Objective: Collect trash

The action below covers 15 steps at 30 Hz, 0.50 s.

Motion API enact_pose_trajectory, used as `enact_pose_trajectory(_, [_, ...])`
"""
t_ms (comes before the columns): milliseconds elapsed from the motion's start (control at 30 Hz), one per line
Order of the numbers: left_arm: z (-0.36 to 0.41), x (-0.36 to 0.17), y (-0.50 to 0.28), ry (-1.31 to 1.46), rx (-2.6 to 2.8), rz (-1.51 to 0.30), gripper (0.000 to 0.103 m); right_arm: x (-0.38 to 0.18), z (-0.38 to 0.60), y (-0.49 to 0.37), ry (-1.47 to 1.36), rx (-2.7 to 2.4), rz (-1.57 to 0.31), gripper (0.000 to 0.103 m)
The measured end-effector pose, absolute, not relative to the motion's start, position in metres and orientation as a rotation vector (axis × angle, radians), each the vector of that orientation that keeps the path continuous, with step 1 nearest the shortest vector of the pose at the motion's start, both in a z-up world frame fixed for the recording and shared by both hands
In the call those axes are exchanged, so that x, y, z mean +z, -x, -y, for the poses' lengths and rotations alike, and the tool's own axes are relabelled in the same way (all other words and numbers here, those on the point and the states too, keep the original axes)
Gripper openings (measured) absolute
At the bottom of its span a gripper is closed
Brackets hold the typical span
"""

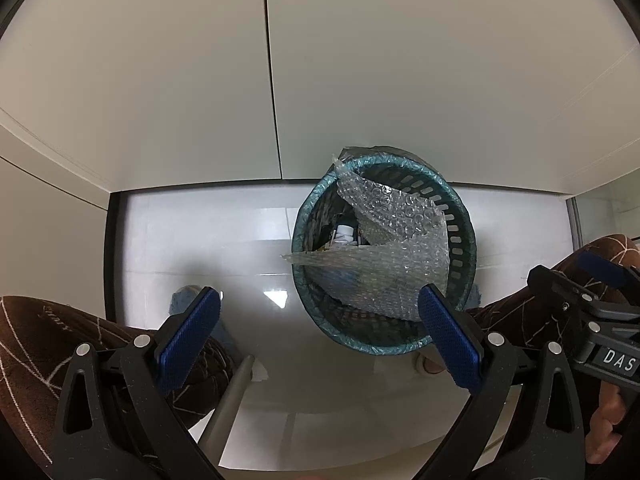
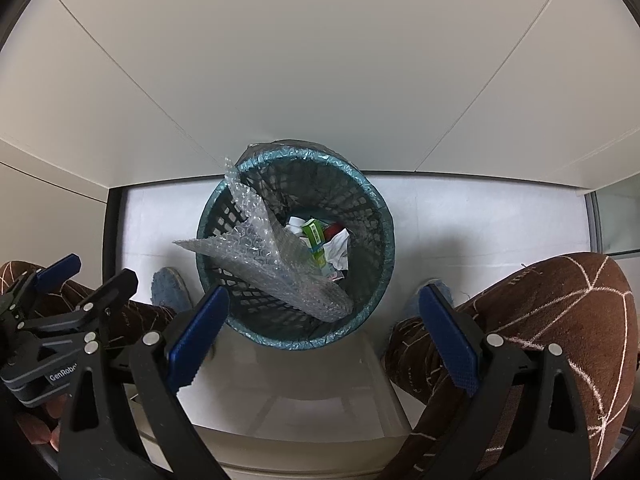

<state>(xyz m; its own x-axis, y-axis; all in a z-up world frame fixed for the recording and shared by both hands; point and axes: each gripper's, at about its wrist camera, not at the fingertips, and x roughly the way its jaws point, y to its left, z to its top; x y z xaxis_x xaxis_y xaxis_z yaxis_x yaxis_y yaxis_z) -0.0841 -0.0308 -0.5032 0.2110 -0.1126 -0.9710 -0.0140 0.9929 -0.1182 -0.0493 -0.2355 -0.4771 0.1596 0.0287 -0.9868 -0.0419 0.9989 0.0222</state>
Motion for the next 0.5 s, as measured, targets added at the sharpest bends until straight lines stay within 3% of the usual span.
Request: enact_pose_trajectory(500, [0.0322,-0.4993,0.0838,0.09,-0.054,-1.336,0.097,-0.4793,0.2357,0.0489,0.01,0.046,-1.417,0.092])
